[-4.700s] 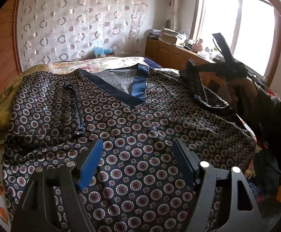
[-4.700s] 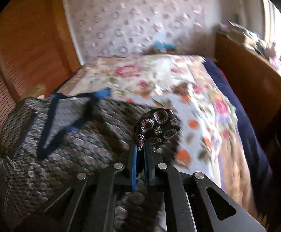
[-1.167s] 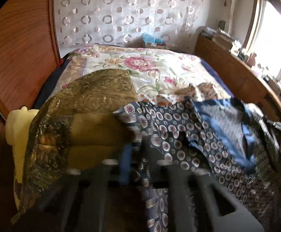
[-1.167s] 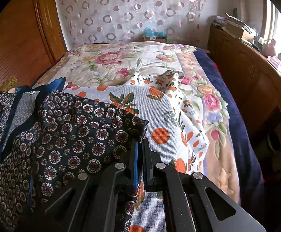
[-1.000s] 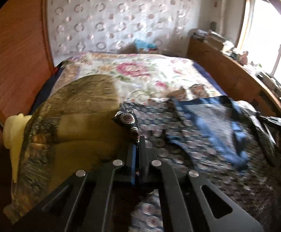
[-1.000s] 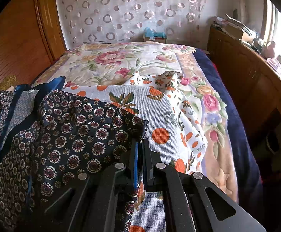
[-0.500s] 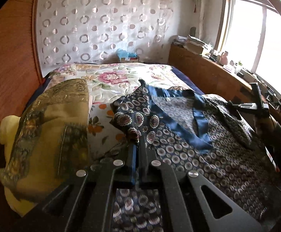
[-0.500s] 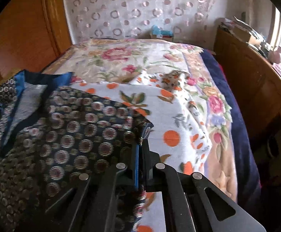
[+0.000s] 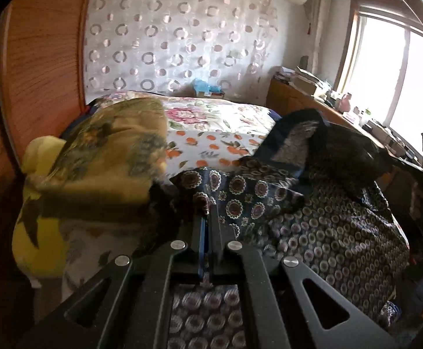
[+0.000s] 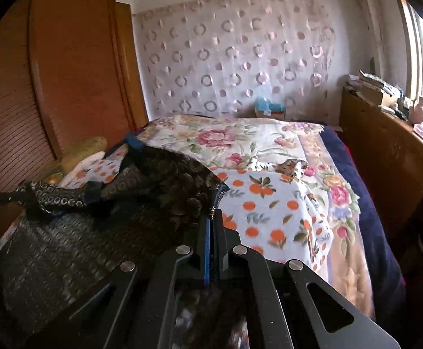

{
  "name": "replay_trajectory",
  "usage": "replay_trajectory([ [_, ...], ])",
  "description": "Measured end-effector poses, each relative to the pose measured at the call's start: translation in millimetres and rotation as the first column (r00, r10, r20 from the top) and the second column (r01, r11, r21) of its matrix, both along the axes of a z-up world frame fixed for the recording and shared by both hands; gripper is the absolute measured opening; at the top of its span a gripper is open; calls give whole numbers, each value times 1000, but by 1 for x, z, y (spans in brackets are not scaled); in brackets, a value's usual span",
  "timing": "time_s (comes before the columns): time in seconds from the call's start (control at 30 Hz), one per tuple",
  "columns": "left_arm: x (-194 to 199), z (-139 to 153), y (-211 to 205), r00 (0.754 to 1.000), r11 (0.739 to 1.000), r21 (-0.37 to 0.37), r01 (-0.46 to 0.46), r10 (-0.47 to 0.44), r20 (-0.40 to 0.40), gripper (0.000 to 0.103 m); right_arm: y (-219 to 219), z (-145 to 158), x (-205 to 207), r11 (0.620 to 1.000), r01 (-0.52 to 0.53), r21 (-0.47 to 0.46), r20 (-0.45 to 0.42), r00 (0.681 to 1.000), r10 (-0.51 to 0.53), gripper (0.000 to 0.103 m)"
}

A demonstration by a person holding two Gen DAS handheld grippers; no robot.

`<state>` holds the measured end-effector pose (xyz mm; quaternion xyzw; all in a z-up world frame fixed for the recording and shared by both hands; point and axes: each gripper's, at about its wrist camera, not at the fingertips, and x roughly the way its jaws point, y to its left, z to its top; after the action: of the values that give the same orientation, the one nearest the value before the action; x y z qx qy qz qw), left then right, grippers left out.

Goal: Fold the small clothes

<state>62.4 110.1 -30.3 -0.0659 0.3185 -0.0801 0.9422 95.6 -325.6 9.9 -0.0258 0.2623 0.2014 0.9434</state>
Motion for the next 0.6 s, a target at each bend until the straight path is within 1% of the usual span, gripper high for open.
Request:
replay_trajectory([
  [0.13,-25,-2,11,999,999,-9,-32,32,16,2,-12,-11,-45,1000,0,-3,-2,1000,0,1],
  [0.17,-33,-2,14,999,999,-15,-43,43,21,2,-17,-15,-51,1000,4,0,-7,1000,-4,1],
  [0.27,-52,-6,25,997,997,-42,-71,72,26,2,-35,-26,-81,999,22,25,-34,999,-21,1],
  [0.37,-65,-9,31,995,995,-37,-92,93,24,2,-49,-38,-104,999,39,27,-67,997,-37,1],
  [0.47,-77,-8,36,993,994,-27,-110,111,27,2,-61,-45,-121,998,60,26,-106,993,-57,1],
  [0.53,-83,-3,40,994,994,-41,-105,107,34,2,-68,-47,-130,997,69,19,-123,990,-67,1],
  [0.6,-91,4,41,994,994,-45,-101,103,45,2,-65,-41,-132,997,79,10,-126,989,-77,1],
])
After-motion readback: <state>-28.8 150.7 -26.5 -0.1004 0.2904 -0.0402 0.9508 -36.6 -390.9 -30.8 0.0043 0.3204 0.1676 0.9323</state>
